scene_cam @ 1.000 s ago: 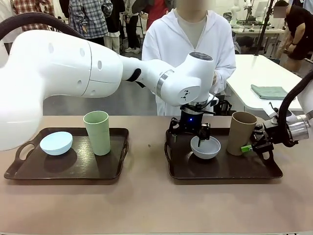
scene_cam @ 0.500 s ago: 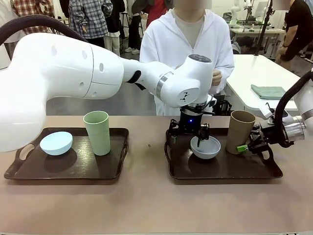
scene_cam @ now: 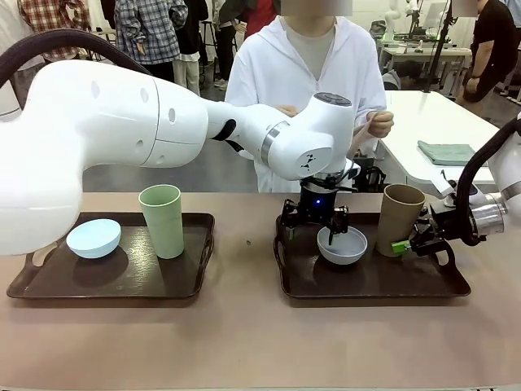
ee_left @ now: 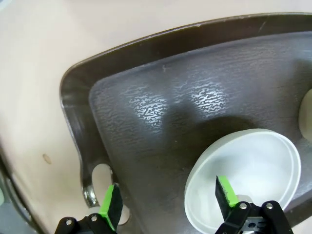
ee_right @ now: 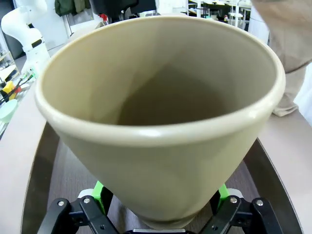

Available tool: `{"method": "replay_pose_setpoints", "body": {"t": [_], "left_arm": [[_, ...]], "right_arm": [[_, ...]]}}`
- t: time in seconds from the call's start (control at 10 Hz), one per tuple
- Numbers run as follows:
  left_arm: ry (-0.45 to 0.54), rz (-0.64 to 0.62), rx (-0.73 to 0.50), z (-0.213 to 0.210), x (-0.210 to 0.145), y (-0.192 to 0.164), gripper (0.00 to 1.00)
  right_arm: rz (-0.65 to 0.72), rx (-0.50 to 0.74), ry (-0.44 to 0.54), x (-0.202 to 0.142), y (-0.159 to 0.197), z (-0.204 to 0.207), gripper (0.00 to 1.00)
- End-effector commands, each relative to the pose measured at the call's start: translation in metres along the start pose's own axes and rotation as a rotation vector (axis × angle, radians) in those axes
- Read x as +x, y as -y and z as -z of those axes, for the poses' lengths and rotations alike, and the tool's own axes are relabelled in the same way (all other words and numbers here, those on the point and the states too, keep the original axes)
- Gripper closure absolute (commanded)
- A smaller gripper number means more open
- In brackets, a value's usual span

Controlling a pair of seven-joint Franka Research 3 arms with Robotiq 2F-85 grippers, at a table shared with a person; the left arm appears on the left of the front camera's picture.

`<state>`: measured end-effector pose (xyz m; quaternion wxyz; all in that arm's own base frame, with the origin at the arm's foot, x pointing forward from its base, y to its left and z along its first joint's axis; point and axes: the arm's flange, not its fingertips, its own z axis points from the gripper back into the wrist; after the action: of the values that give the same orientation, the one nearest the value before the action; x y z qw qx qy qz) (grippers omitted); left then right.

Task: Set up a tray with a mat and arrange the tableware.
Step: Pick up the Picnic Bowl and Reusable plastic cup from the Handle tray in front of the human's position and hold them in the air.

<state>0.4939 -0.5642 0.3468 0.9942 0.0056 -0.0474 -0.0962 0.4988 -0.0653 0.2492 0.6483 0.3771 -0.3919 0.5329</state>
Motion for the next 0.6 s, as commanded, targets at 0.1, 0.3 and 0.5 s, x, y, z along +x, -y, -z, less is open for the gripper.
{"method": "replay_pose_setpoints", "body": {"t": [0.1, 0.3, 0.5], "left_arm": [[0.003, -0.022, -0.036, -0.0005, 0.0122, 0.0027, 0.54], [0.007, -0.013, -0.036, -0.0004, 0.0117, 0.0018, 1.00], [0.000, -0.011, -0.038, -0.0008, 0.0126, 0.0015, 1.00]], "right_arm": [[-0.027, 0.008, 0.022, -0.0044, 0.0013, 0.0023, 0.62], [-0.027, 0.008, 0.018, -0.0047, 0.0015, 0.0018, 1.00], [-0.020, 0.004, 0.017, -0.0048, 0.0032, 0.0007, 0.79]]}}
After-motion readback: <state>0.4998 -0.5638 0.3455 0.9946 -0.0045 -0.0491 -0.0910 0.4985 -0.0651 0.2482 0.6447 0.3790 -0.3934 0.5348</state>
